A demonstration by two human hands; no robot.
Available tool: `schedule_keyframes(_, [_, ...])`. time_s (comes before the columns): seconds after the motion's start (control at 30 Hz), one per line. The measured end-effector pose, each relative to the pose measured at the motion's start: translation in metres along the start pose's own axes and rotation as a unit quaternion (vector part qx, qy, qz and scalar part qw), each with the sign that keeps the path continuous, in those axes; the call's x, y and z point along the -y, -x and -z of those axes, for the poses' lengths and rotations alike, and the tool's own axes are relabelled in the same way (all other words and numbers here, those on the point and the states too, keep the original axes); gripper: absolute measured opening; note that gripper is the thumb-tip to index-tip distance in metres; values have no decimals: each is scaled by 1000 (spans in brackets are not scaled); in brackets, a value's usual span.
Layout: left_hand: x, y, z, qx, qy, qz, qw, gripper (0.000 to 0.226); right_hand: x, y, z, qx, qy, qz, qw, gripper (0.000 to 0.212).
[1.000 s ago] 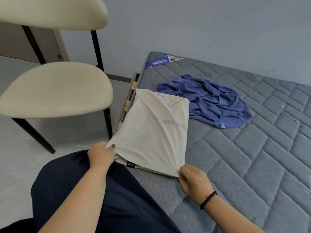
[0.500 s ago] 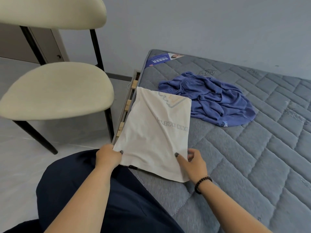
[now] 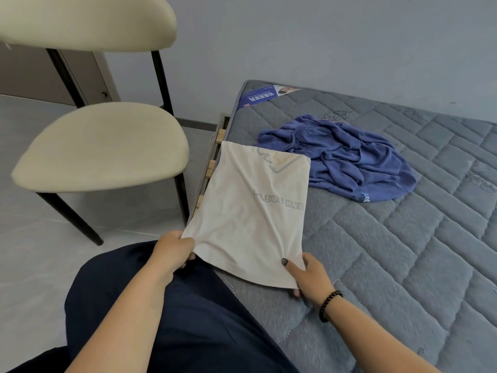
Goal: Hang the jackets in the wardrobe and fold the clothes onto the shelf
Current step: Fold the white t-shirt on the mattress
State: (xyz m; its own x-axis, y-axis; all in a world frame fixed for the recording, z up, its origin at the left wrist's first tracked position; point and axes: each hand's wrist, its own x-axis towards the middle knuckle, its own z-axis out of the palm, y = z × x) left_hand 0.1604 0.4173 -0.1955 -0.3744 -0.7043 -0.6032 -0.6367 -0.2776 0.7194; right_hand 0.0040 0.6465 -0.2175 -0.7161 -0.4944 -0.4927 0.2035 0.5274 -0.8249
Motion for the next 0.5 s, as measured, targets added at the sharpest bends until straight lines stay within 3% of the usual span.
schedule_keyframes(0.23, [-5,31,-4,-13,16,-52,998,20,-11,22,27,-18,-98,-3,995,42])
schedule_keyframes(0.3, [-5,42,-9,-28,16,-93,995,24,-11,22,33,-33,-64,7,997,39])
schedule_keyframes(0.4, [-1,55,-16,-8,-31,-176,984,50,-13,21,41,-72,57,43,995,23])
schedule_keyframes(0.47, [1,58,-18,28,-24,-187,982,54,-10,25,44,-78,36,57,995,10])
schedule_keyframes(0.5, [2,61,-17,40,-15,-177,983,50,-8,28,47,-67,-2,67,996,19])
